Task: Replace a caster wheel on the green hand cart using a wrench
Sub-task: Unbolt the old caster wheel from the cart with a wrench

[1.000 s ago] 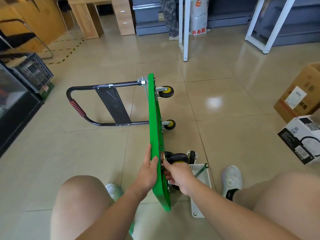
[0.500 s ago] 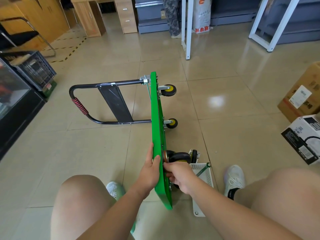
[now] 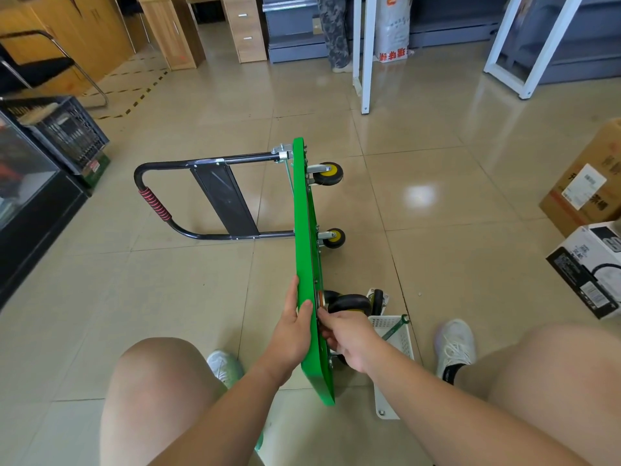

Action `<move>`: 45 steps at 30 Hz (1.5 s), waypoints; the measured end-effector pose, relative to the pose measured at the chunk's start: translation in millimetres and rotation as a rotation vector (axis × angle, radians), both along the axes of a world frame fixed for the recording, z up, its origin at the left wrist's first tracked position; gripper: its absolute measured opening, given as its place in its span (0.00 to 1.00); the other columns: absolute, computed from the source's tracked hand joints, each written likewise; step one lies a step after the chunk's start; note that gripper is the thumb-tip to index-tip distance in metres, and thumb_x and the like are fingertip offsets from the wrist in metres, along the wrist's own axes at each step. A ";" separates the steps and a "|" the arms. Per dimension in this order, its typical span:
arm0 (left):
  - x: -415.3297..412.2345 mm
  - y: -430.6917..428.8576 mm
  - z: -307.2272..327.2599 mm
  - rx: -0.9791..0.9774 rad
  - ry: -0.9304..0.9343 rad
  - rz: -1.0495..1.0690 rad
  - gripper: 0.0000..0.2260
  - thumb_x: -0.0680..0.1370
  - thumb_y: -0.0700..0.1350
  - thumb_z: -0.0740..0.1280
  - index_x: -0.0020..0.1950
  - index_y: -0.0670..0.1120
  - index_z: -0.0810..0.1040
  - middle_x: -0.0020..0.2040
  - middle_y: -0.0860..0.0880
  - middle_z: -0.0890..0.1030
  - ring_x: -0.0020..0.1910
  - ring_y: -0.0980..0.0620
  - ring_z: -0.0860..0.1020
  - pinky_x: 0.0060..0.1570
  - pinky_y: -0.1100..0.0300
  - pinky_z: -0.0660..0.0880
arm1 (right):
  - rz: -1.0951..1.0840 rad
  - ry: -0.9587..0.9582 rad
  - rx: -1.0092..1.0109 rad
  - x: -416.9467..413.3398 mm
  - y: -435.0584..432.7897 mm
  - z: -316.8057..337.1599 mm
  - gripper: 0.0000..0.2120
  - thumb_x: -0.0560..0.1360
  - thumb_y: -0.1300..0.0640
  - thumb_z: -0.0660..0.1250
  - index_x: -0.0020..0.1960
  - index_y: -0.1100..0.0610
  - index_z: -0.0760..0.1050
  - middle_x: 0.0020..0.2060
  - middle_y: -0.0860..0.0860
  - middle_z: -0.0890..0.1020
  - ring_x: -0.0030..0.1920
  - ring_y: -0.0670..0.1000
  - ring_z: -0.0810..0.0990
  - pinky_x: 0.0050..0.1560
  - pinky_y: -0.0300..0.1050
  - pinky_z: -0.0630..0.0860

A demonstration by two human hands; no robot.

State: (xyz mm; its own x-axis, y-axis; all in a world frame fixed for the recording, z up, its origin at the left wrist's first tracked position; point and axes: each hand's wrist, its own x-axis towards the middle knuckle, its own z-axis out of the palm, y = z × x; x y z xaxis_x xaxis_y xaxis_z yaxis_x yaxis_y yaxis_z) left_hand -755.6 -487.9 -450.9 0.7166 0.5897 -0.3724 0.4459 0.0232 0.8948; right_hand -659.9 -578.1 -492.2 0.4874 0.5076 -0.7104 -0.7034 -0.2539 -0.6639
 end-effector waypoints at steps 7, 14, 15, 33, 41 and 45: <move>-0.2 -1.1 2.0 -0.010 0.002 0.003 0.25 0.88 0.52 0.54 0.82 0.71 0.50 0.76 0.57 0.72 0.70 0.52 0.75 0.75 0.48 0.70 | -0.068 0.165 0.039 -2.4 0.6 3.6 0.09 0.77 0.59 0.73 0.56 0.62 0.83 0.40 0.53 0.82 0.34 0.49 0.76 0.34 0.41 0.76; -1.1 -1.6 4.3 -0.012 0.014 -0.004 0.25 0.88 0.52 0.53 0.82 0.71 0.50 0.76 0.56 0.72 0.69 0.52 0.75 0.74 0.48 0.70 | -0.089 0.227 0.011 0.9 3.4 11.3 0.10 0.78 0.64 0.70 0.59 0.63 0.81 0.42 0.54 0.82 0.36 0.49 0.76 0.33 0.40 0.76; -1.2 -1.7 4.4 -0.018 0.011 -0.004 0.25 0.88 0.52 0.53 0.82 0.71 0.50 0.76 0.56 0.72 0.70 0.52 0.75 0.75 0.47 0.70 | -0.099 0.239 0.021 0.4 3.2 11.4 0.10 0.78 0.64 0.70 0.59 0.63 0.81 0.42 0.54 0.83 0.36 0.49 0.77 0.34 0.41 0.77; -5.0 -5.7 12.1 0.033 0.028 -0.032 0.25 0.88 0.50 0.53 0.83 0.68 0.49 0.76 0.53 0.73 0.69 0.47 0.77 0.73 0.45 0.72 | -0.117 0.193 0.005 -5.7 3.9 16.8 0.09 0.77 0.55 0.73 0.52 0.61 0.82 0.35 0.51 0.83 0.34 0.48 0.78 0.33 0.39 0.77; -12.5 -10.1 11.7 0.048 0.030 -0.030 0.25 0.88 0.49 0.53 0.83 0.67 0.52 0.78 0.56 0.70 0.74 0.53 0.71 0.78 0.50 0.65 | -0.119 0.221 0.033 -8.1 5.6 18.0 0.12 0.79 0.53 0.71 0.57 0.60 0.81 0.30 0.48 0.82 0.27 0.45 0.75 0.26 0.37 0.72; -15.3 -11.7 11.6 0.036 0.031 -0.031 0.25 0.88 0.50 0.53 0.82 0.68 0.52 0.77 0.58 0.70 0.73 0.54 0.72 0.77 0.50 0.66 | -0.127 0.215 0.023 -6.9 7.1 17.7 0.12 0.79 0.58 0.70 0.60 0.62 0.81 0.30 0.49 0.82 0.27 0.45 0.74 0.25 0.37 0.72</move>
